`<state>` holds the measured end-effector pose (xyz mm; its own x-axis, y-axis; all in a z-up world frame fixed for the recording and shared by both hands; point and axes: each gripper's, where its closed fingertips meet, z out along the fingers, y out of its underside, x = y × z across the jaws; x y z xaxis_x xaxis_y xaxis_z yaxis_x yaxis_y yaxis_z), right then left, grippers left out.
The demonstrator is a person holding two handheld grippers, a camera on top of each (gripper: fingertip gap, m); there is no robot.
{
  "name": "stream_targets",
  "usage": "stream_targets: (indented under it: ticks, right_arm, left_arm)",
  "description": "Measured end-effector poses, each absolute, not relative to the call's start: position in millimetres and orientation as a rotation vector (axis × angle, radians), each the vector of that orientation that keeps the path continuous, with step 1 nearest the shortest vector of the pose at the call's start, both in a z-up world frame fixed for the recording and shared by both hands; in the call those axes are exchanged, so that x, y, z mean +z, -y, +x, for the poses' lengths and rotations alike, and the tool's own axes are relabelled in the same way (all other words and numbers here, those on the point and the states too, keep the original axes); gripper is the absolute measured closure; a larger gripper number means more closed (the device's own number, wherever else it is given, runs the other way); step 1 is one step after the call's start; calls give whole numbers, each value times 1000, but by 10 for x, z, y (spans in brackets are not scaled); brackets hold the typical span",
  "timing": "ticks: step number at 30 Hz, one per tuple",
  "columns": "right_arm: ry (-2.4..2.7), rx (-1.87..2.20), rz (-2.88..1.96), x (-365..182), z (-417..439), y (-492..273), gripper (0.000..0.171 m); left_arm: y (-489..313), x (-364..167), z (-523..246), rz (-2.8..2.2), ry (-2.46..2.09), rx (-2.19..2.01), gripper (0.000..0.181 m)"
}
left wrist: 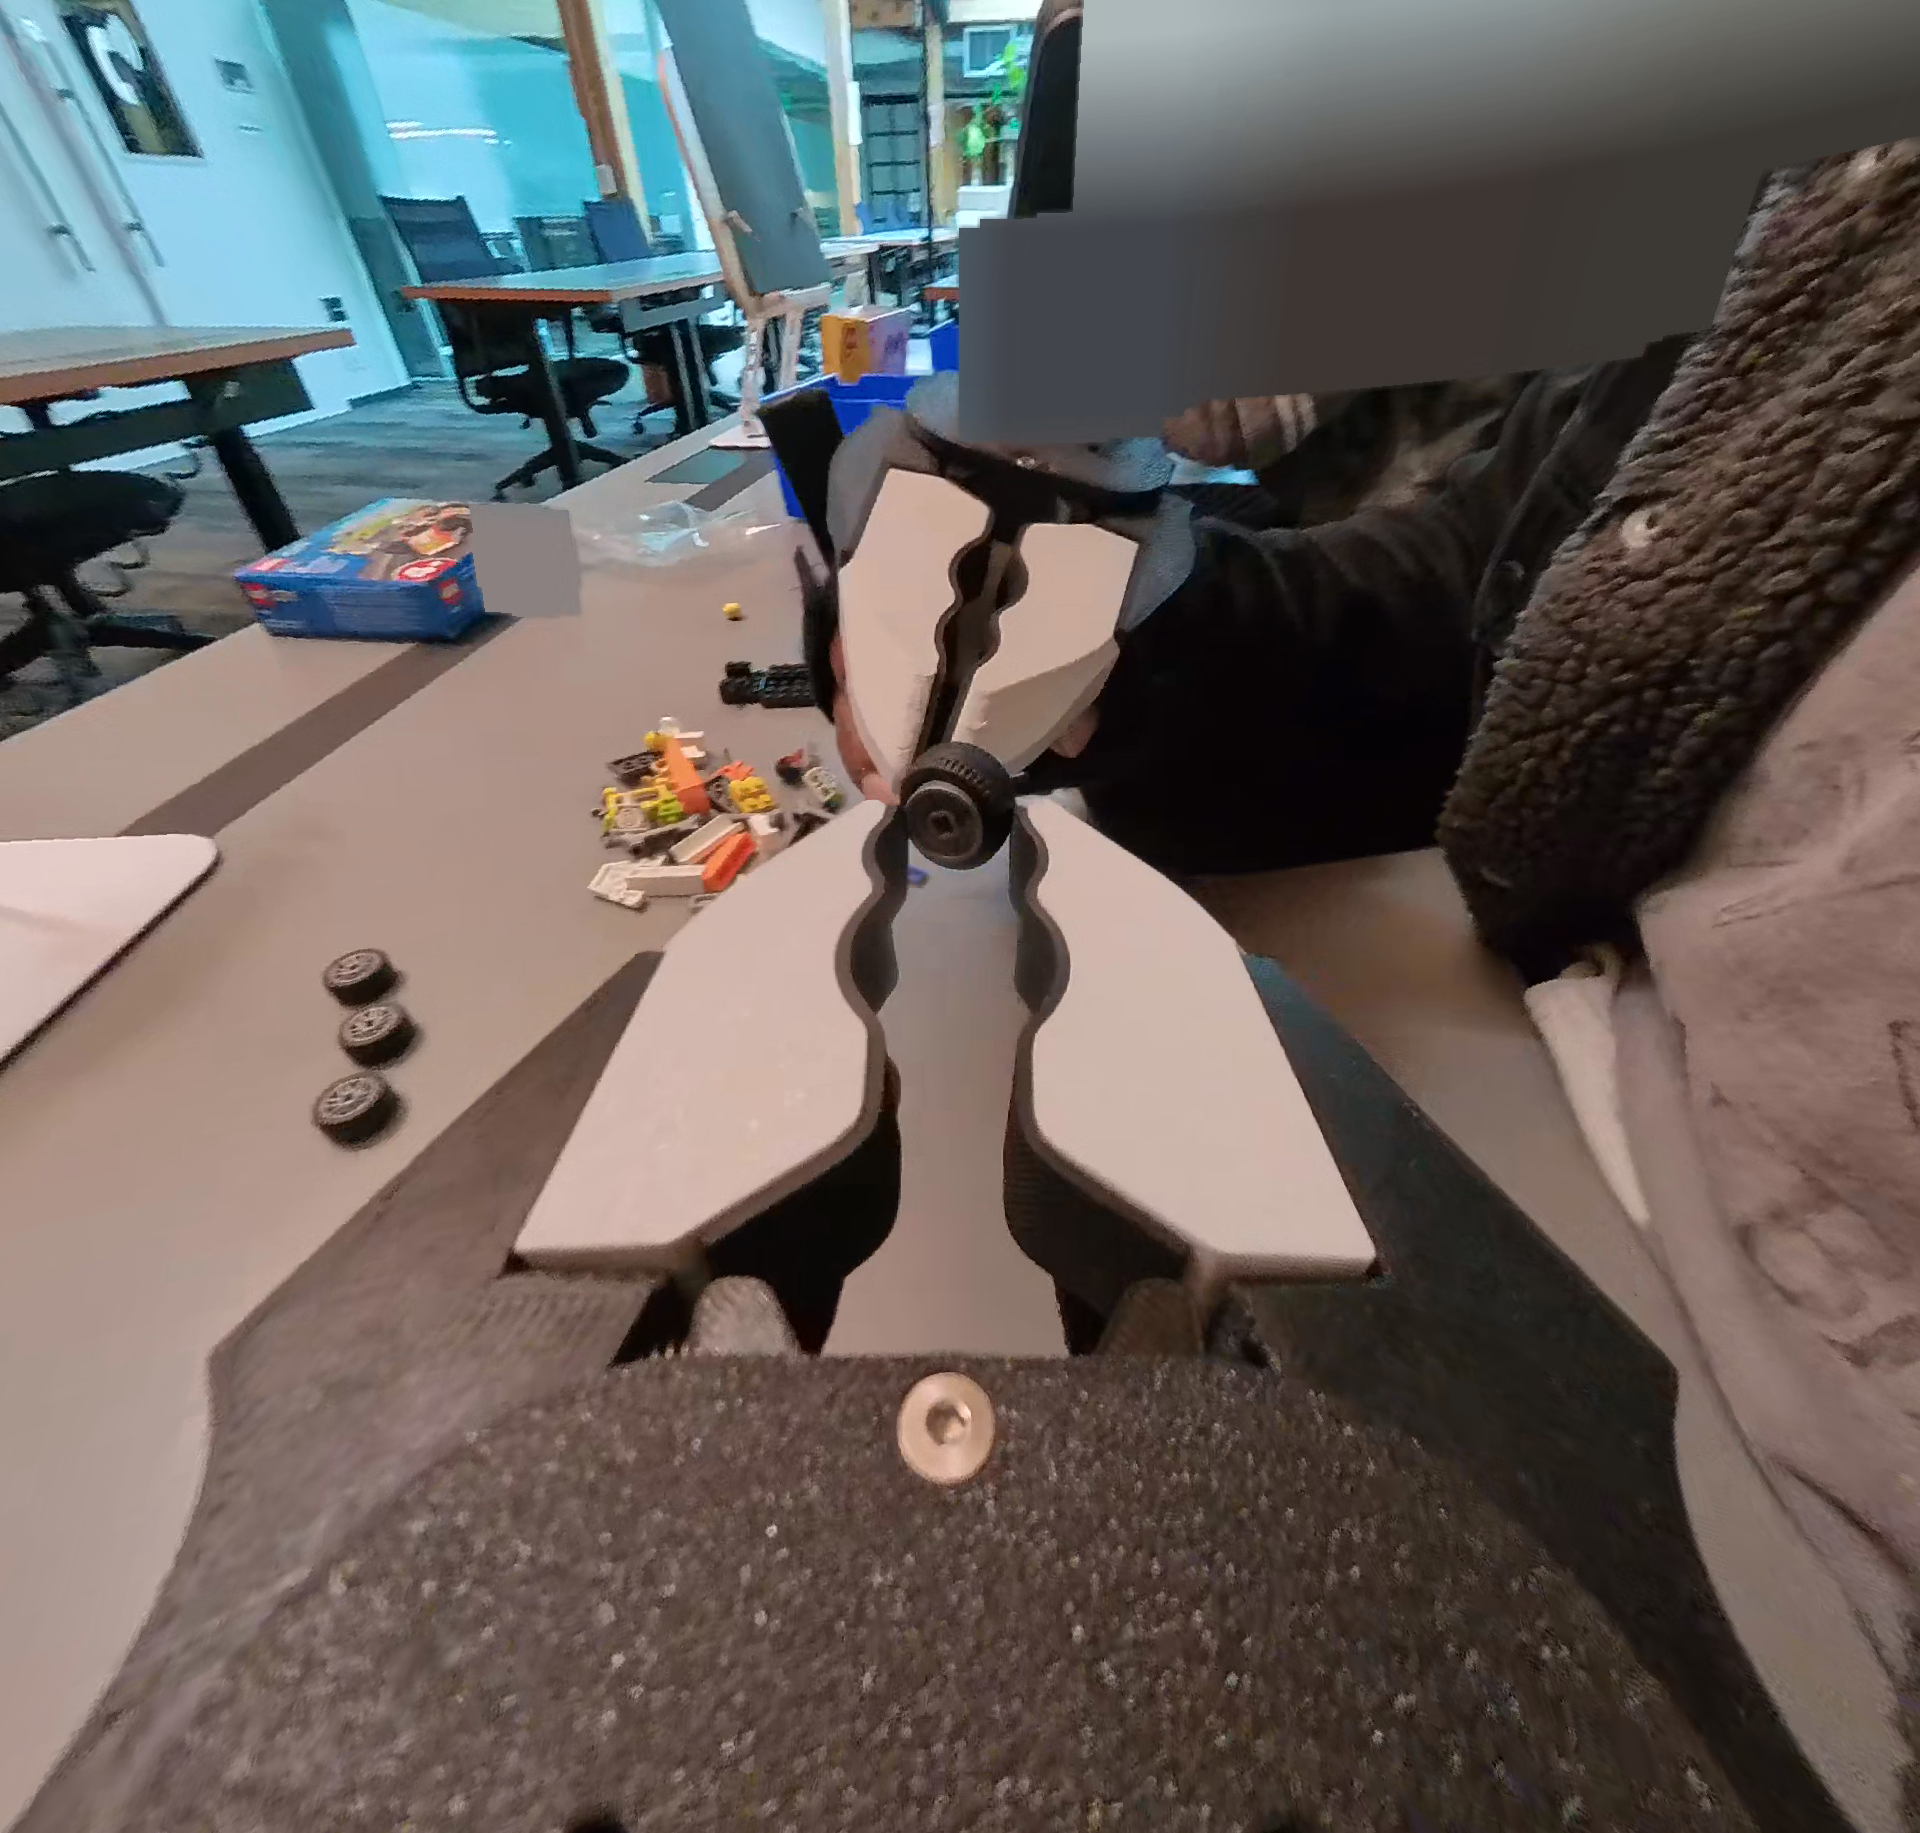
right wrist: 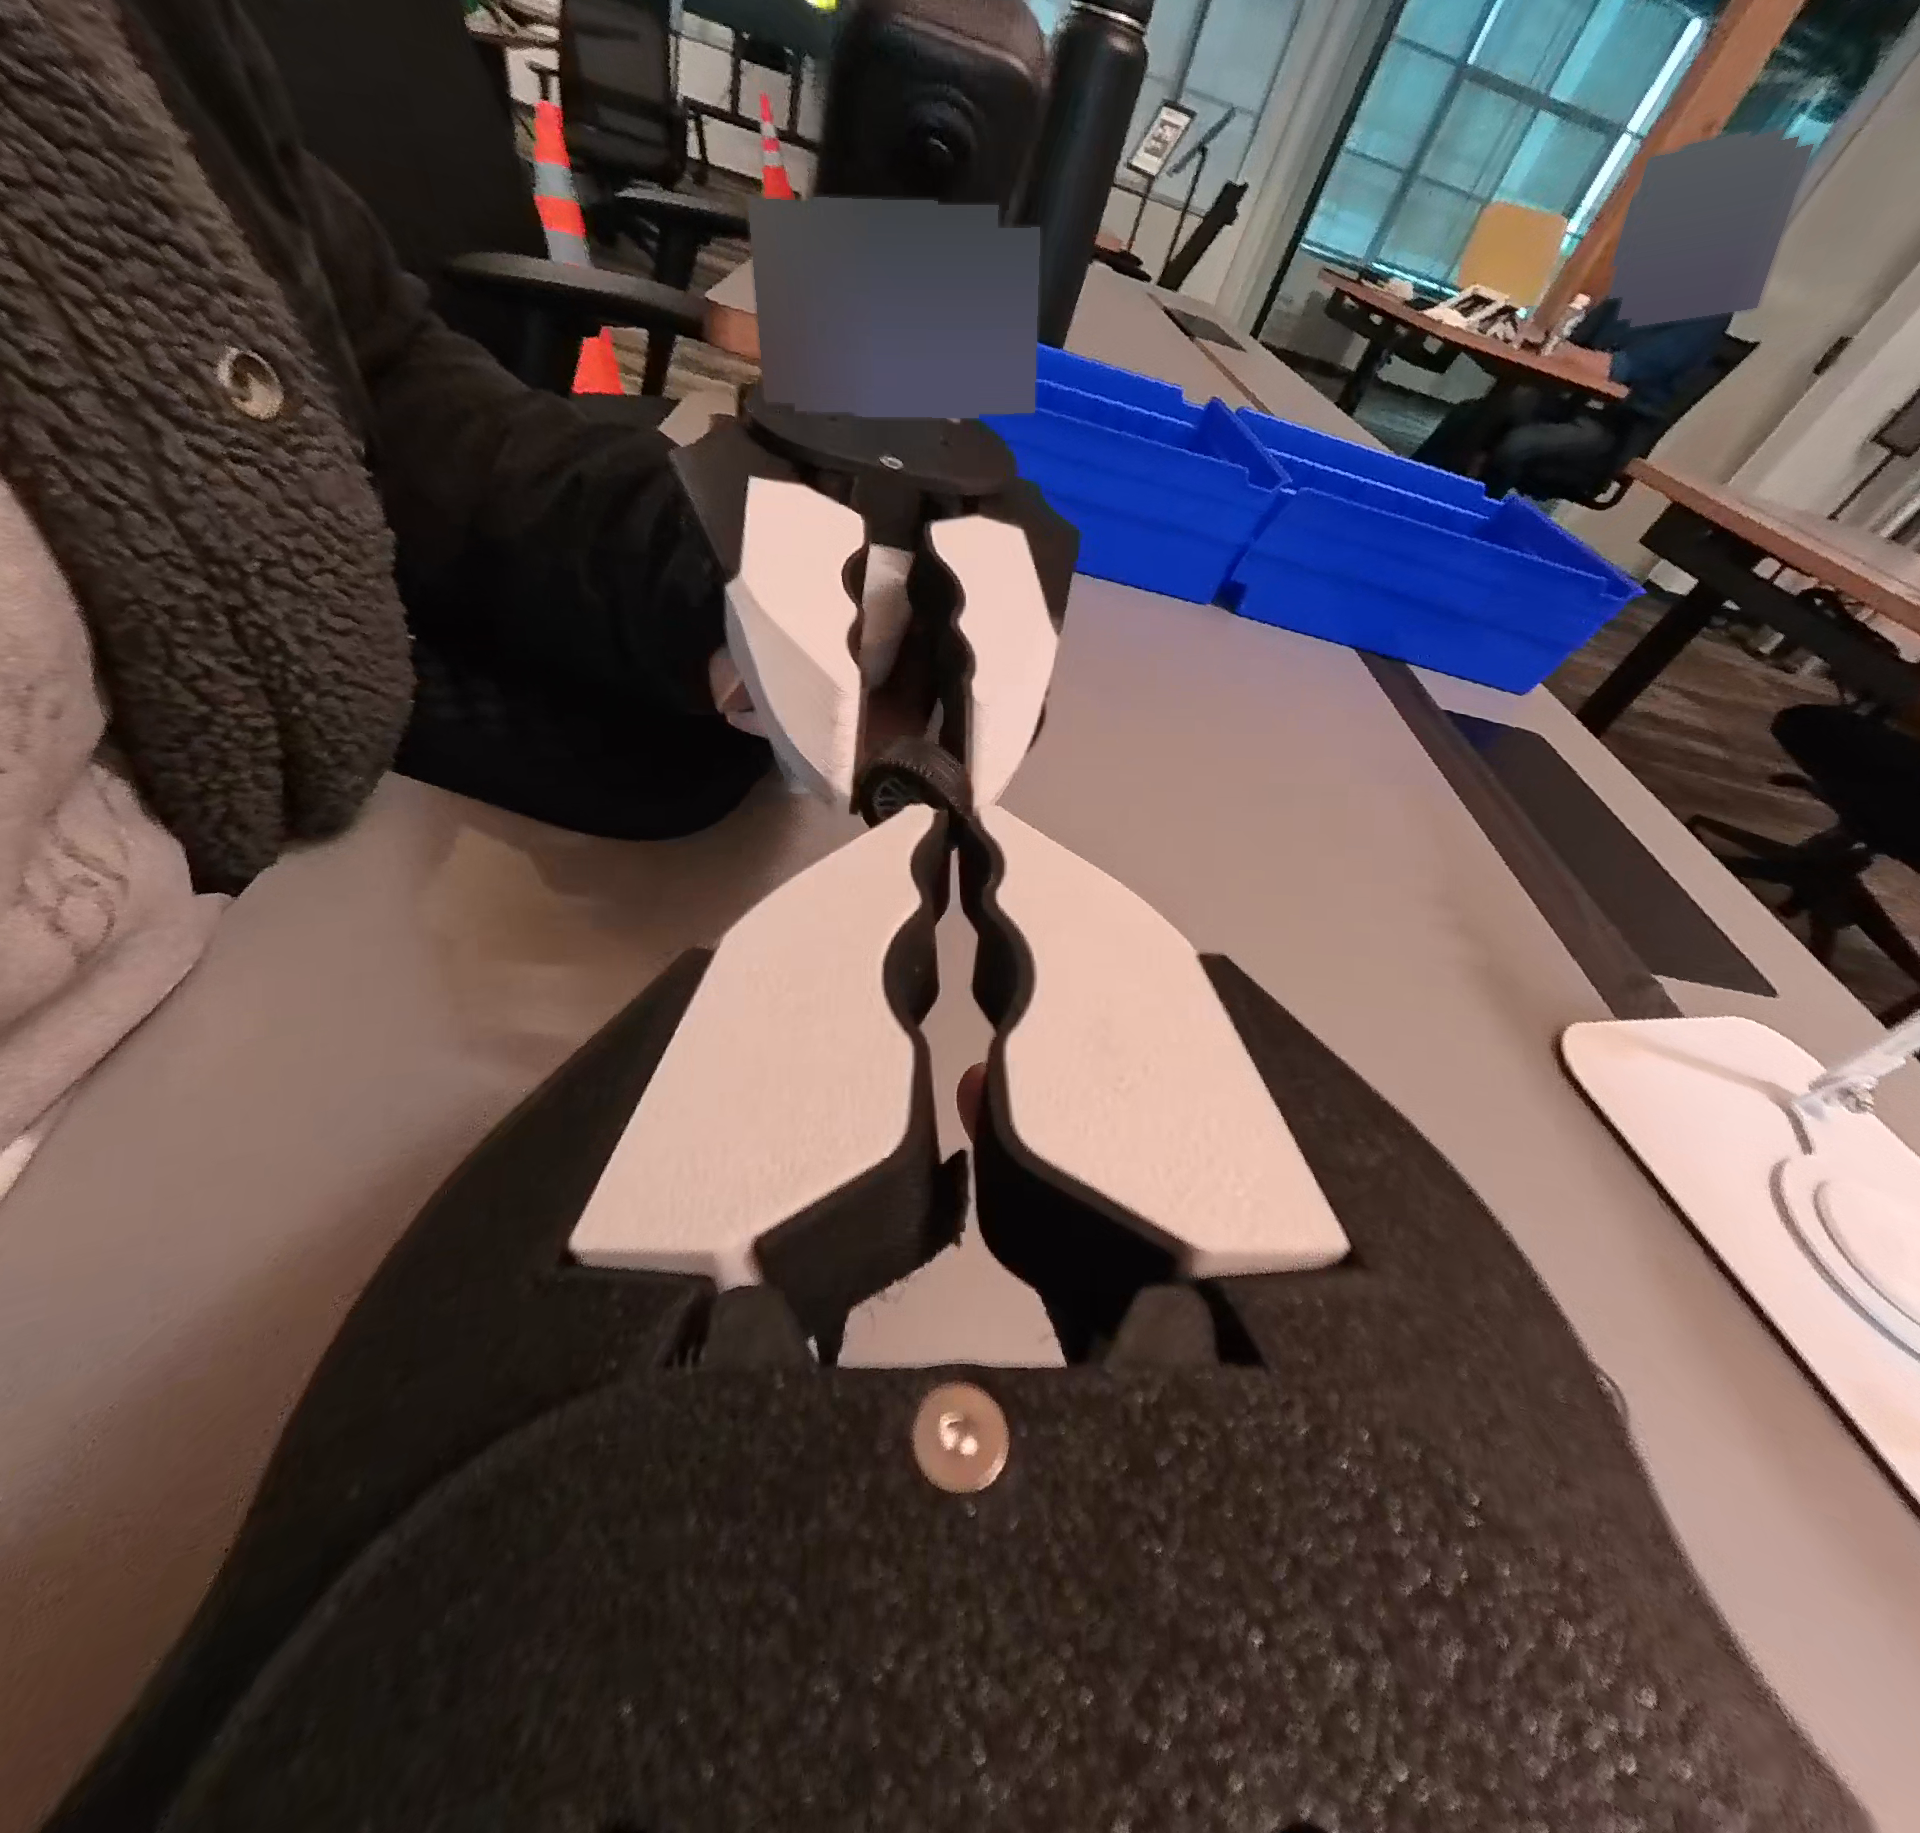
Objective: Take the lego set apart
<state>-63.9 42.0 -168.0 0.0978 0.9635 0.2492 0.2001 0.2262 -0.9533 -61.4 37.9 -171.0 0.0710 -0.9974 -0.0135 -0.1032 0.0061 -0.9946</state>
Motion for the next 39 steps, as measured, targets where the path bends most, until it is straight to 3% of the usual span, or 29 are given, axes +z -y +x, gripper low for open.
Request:
stream_targets:
  ticks: [9, 11, 12, 15, 19, 22, 31, 37, 39]
  right_arm:
    - [1336, 717, -1236, -1693, -617, -515, 170]
    - [1331, 696, -1242, -1684, -557, -547, 171]
    - [1326, 696, -1246, -1682, -526, -549, 171]
    - [1277, 633, -1236, -1618, -480, -641, 171]
    - [1287, 676, -1230, -1611, -430, -616, 171]
    - [1289, 717, -1245, -1662, -475, -608, 171]
    - [1346, 669, -1377, -1973, -514, -726, 171]
    - [1314, 461, -1618, -2129, 103, -1151, 171]
    - [1214, 408, -1673, -2039, 432, -1289, 164]
  left_arm:
    - [-484, -1723, -646, -1335, -1206, -938, 163]
    - [-636, -1626, -792, -1330, -1097, -892, 181]
    - [-646, -1568, -855, -1326, -1081, -938, 181]
    - [-394, -1774, -598, -1280, -1268, -835, 181]
    - [-544, -1671, -697, -1312, -1169, -907, 181]
    - [-517, -1650, -653, -1297, -1166, -903, 164]
    - [-727, -1930, -696, -1421, -1192, -743, 158]
    - [-860, -1954, -806, -1491, -1124, -757, 164]
    - [-866, -1975, -807, -1492, -1132, -734, 164]
